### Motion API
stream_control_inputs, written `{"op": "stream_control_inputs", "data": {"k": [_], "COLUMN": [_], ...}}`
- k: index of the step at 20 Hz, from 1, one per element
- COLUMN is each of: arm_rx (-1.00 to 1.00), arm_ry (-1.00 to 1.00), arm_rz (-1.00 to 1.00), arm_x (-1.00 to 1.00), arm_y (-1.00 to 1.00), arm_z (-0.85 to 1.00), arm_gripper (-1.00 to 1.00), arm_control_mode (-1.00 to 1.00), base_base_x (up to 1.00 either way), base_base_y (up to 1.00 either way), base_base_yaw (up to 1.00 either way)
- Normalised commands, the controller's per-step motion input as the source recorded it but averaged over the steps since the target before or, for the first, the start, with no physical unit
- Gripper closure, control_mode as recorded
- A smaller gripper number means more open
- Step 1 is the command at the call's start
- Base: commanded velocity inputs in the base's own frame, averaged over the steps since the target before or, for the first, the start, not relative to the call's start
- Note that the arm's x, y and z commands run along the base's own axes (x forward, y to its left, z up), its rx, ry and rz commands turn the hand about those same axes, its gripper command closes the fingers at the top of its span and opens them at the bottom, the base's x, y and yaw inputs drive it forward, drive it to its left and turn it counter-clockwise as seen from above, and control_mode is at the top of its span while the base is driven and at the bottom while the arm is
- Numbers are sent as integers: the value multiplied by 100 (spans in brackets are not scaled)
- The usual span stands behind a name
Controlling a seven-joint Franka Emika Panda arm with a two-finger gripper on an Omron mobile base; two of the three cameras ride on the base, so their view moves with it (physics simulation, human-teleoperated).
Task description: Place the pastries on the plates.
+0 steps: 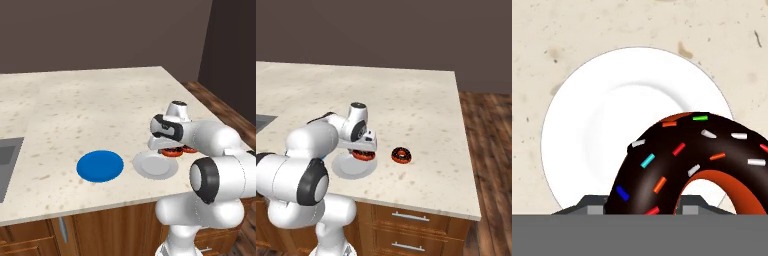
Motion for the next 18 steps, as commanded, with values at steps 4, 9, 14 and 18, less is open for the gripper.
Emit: {"op": "stream_control_inputs", "data": {"k": [4,9,14,18], "arm_rx": [0,0,0,0], "arm_ry": [0,0,0,0], "arm_rz": [0,0,0,0], "arm_x": [3,0,0,0], "arm_y": [47,30,0,0], "arm_z": [-31,-30,-37,-30], "arm_gripper": [100,100,100,100], "arm_control_mode": [-100,-100,-100,-100], "base_base_x": [0,0,0,0], "base_base_y": [0,0,0,0], "base_base_yaw": [0,0,0,0]}}
